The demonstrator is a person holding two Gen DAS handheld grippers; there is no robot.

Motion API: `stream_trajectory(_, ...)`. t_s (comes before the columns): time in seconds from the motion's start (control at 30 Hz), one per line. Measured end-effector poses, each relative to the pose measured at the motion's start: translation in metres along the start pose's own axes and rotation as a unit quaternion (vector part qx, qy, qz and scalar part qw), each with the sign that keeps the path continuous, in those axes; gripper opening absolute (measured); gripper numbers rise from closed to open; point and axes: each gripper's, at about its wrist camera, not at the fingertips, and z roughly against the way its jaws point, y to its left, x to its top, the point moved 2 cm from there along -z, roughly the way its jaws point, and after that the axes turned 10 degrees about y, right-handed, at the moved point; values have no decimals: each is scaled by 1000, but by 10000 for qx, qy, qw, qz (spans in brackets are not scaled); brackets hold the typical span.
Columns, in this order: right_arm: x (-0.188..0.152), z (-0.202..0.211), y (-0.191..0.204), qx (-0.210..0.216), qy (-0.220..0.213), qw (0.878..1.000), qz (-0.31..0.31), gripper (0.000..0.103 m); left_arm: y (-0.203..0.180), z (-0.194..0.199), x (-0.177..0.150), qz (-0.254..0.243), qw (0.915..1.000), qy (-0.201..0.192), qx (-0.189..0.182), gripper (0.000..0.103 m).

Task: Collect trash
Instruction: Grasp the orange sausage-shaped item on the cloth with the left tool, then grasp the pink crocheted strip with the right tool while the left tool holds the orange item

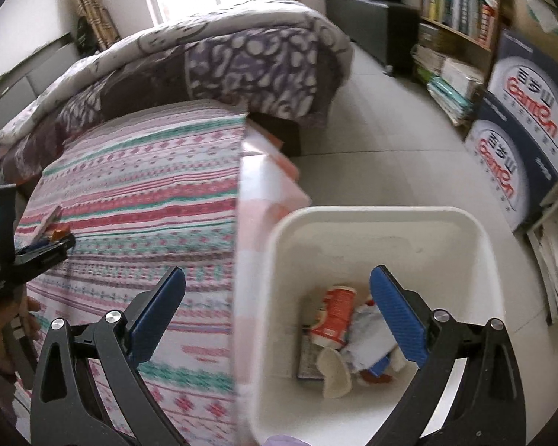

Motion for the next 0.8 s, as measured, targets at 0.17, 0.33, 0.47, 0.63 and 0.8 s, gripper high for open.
stream_trajectory(0.17, 2, -11, 31, 38, 99, 9998, 169, 95, 9, 0, -2, 0, 9998, -78, -208, 40)
stream_trajectory(0.33, 8, -22, 67, 150, 231, 9993, 235, 95, 32, 9, -26, 399, 9978, -194, -483, 39)
stream_trajectory(0.47, 19, -35, 128, 483, 366, 9976, 340, 95, 67, 19, -55, 804, 9949, -211, -573, 38)
stream_trajectory(0.63, 36, -59, 219, 1150, 772, 9903, 41, 95, 129, 37, -95, 1394, 9887, -319, -443, 36)
stream_trajectory(0.8, 53, -99, 297, 1341, 1393, 9747, -1118, 92, 185, 53, -126, 1927, 9800, -358, -355, 36)
